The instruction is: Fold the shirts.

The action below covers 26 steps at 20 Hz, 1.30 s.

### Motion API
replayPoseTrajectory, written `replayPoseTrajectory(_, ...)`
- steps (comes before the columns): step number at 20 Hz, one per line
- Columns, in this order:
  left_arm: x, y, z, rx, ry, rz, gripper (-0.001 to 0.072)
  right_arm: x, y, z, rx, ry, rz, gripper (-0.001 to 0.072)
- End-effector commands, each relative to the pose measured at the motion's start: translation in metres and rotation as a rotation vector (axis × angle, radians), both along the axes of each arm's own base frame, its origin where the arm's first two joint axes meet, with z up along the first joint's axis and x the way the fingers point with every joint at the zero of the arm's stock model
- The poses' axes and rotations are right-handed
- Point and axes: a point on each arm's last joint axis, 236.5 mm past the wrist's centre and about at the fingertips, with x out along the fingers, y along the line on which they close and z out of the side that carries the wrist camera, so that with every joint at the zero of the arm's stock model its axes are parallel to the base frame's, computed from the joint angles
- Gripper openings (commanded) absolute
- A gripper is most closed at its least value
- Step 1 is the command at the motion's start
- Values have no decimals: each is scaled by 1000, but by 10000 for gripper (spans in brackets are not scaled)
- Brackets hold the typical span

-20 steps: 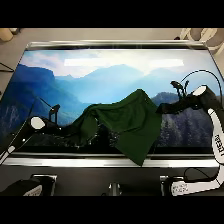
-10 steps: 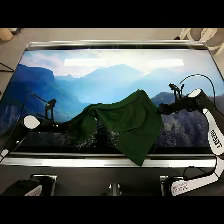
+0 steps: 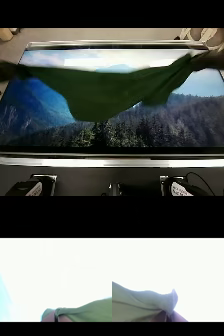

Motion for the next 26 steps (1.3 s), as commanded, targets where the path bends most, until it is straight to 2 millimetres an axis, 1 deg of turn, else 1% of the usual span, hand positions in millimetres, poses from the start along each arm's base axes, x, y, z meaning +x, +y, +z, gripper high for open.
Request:
replayPoseTrajectory(1,-89,26,187,62,-469,116,38,-108,-5,179,-120,-445,-140,20)
replayPoseTrajectory(2,-111,23,211,68,-539,117,38,-132,-3,194,-114,-481,-157,20)
replayPoseTrajectory(3,-127,21,226,67,-586,118,39,-155,3,205,-114,-510,-161,20)
replayPoseTrajectory(4,-142,19,239,62,-634,121,38,-174,8,213,-120,-534,-157,20)
replayPoseTrajectory(5,-152,19,250,60,-678,126,38,-186,11,217,-125,-548,-155,20)
replayPoseTrajectory(6,-158,20,258,60,-713,132,38,-195,14,218,-130,-549,-150,20)
replayPoseTrajectory(7,-158,22,261,66,-727,143,38,-200,16,213,-130,-529,-144,20)
replayPoseTrajectory(8,-155,25,259,74,-721,152,39,-200,18,203,-133,-489,-134,20)
replayPoseTrajectory(9,-149,27,256,80,-704,158,39,-199,20,187,-129,-420,-121,20)
replayPoseTrajectory(10,-139,29,249,93,-676,161,39,-196,21,165,-111,-325,-109,20)
replayPoseTrajectory(11,-127,31,239,105,-632,158,39,-193,23,134,-84,-188,-96,20)
replayPoseTrajectory(12,-109,33,220,122,-559,152,39,-193,24,100,-78,-40,-74,20)
replayPoseTrajectory(13,-86,35,195,132,-467,142,39,-196,24,62,-82,131,-48,20)
replayPoseTrajectory(14,-63,38,165,130,-373,134,38,-196,21,29,-80,276,-33,20)
replayPoseTrajectory(15,-38,41,129,124,-267,126,39,-196,17,-7,-76,422,-23,19)
replayPoseTrajectory(16,-15,43,92,117,-172,117,39,-193,12,-42,-69,540,-16,19)
replayPoseTrajectory(17,7,44,50,126,-77,101,39,-189,8,-76,-53,634,-23,19)
replayPoseTrajectory(18,28,45,0,136,26,81,39,-181,5,-114,-31,703,-35,19)
replayPoseTrajectory(19,46,43,-50,122,120,70,39,-167,3,-151,-1,730,-53,19)
replayPoseTrajectory(20,62,40,-93,115,186,56,39,-150,2,-181,33,722,-72,19)
replayPoseTrajectory(21,78,37,-133,119,238,42,39,-129,2,-209,79,694,-101,19)
replayPoseTrajectory(23,108,29,-192,108,308,28,39,-84,-2,-245,172,616,-174,20)
replayPoseTrajectory(25,133,16,-235,48,355,17,39,-40,-11,-265,265,541,-254,20)
replayPoseTrajectory(26,141,8,-254,-7,385,11,39,-24,-14,-273,314,512,-292,20)
